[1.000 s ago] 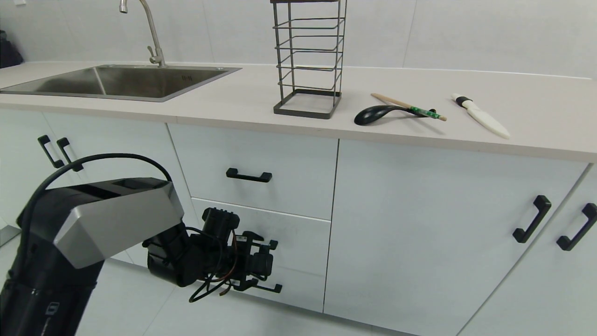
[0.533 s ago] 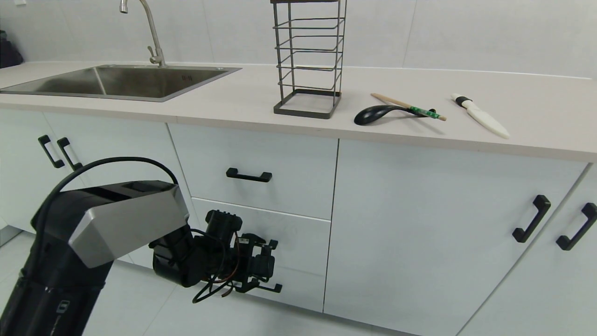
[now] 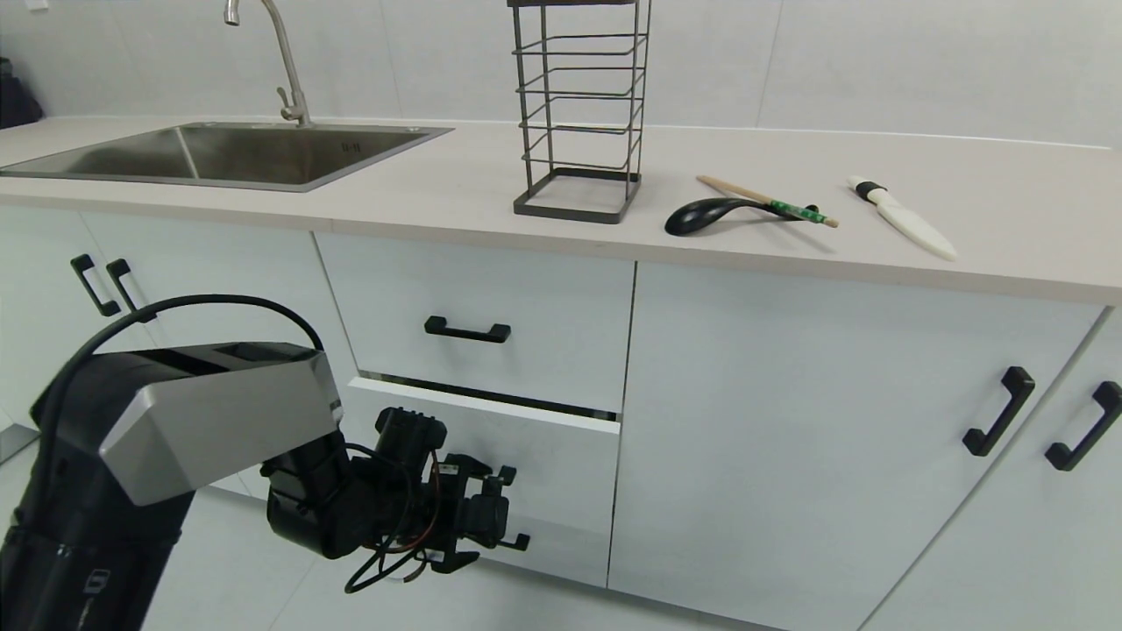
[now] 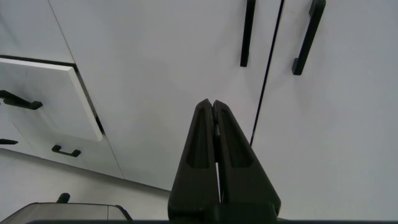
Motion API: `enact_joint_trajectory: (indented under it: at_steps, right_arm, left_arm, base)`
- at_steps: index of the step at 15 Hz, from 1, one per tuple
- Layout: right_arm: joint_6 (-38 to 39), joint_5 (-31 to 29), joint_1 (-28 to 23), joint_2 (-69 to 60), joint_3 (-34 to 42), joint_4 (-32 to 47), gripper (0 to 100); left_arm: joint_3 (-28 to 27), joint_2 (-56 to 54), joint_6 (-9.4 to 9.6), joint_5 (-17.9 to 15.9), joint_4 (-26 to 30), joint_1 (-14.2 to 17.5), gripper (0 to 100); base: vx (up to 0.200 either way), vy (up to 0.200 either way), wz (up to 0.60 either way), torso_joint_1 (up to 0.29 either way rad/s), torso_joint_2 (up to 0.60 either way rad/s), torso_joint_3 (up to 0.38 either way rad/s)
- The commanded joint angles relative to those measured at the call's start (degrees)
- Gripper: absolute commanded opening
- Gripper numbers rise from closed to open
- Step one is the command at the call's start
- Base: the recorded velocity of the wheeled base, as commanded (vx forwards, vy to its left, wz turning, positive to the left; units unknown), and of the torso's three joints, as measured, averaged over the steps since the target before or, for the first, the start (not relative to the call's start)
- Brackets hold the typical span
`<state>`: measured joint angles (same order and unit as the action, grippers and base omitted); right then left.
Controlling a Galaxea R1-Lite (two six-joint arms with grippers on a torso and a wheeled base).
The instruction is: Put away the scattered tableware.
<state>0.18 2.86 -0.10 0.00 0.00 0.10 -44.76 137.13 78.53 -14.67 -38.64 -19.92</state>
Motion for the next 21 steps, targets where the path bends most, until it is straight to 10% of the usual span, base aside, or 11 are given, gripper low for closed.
enact_joint_trajectory:
  at_steps: [1,11,15,21]
  right_arm:
    - [0.0,0.0,0.0,0.1,0.0,0.0,0]
    - [0.0,0.0,0.0,0.1,0.0,0.0,0]
    - [0.0,0.0,0.0,0.1,0.0,0.0,0]
    - [0.0,0.0,0.0,0.1,0.0,0.0,0]
  left_arm:
    - [2.3,-2.6,-0.13,0.3,-0.1,0.1,100]
    - [23.6,-34.3,-3.91,1.1,2.2,-2.1,100]
    - [21.8,-42.8,-9.71,1.1,6.6,-2.7,100]
    - [8.4,-29.6,-10.06,1.1,6.3,-2.1,100]
  base:
    - [0.000,0.000,0.00,0.000,0.00,0.000]
    - [0.000,0.000,0.00,0.000,0.00,0.000]
    - [0.000,0.000,0.00,0.000,0.00,0.000]
    - [0.000,0.000,0.00,0.000,0.00,0.000]
